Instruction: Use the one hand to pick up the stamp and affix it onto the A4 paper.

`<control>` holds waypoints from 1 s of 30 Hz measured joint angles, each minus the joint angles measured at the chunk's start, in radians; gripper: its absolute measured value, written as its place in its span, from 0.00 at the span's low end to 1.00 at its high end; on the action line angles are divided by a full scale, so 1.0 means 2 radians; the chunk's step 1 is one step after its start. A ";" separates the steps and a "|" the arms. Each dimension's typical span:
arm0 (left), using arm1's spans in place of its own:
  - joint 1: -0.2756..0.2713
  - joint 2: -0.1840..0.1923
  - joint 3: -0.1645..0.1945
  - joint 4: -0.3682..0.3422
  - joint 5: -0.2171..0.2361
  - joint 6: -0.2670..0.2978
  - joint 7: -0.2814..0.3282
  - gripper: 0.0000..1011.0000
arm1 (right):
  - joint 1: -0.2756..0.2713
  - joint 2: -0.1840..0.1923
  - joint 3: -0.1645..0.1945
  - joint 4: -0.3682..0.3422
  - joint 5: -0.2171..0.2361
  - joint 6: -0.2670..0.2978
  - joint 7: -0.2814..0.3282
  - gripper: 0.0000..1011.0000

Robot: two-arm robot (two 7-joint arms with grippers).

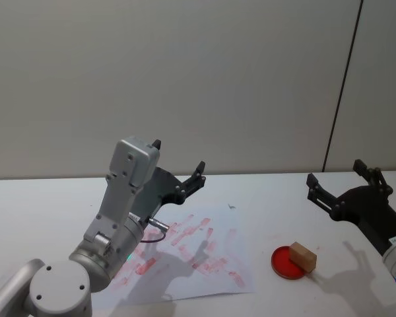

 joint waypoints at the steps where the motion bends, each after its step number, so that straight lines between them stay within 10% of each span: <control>1: 0.000 0.000 0.000 0.000 0.000 0.000 0.000 0.99 | 0.000 0.000 0.000 0.000 0.000 0.000 0.000 0.99; 30: 0.000 0.000 0.000 0.000 0.000 0.000 0.000 0.99 | -0.021 0.035 0.022 -0.023 0.035 0.055 0.023 0.99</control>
